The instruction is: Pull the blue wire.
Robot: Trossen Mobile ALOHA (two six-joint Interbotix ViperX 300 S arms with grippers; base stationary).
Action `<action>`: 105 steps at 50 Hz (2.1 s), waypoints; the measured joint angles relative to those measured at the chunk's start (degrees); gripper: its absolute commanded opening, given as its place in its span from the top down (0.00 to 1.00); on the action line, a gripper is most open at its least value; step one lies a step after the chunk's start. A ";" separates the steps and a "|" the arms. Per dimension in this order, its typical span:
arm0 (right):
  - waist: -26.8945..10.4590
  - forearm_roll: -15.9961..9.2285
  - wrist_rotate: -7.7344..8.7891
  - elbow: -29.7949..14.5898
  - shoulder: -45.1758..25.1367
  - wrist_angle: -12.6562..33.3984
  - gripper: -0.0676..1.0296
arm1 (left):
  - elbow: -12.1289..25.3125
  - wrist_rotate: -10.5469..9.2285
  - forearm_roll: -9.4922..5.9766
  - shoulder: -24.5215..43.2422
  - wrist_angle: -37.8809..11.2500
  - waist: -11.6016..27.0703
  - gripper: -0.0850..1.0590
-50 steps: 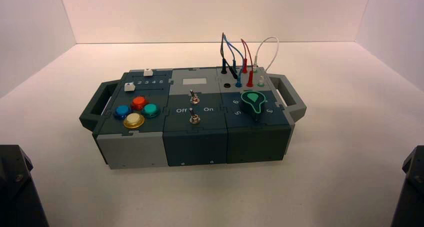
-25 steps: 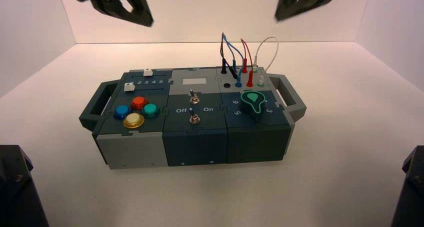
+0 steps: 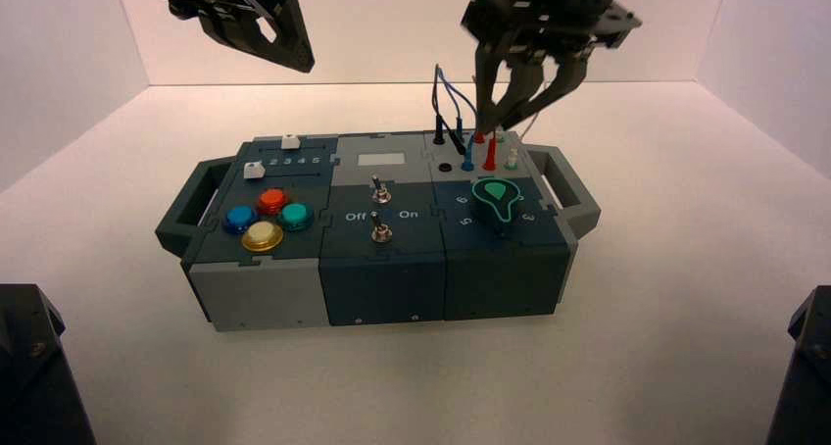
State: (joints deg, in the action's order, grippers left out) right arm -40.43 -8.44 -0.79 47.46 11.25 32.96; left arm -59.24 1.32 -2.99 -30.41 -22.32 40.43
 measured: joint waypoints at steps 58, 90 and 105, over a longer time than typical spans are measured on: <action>2.55 0.44 -0.09 -6.24 -10.02 -2.02 0.61 | 0.53 0.09 0.00 0.88 0.00 0.00 0.95; 2.55 0.35 -0.09 -7.03 -12.74 -2.37 0.97 | 0.53 0.09 0.00 0.79 0.00 0.00 0.95; 2.46 0.44 -0.09 -7.29 -12.22 -1.14 0.96 | 0.53 0.09 0.18 0.79 0.00 0.00 0.95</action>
State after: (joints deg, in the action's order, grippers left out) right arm -37.97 -8.00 -0.88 40.17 -0.97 31.82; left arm -58.71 1.41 -2.81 -29.62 -22.32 40.43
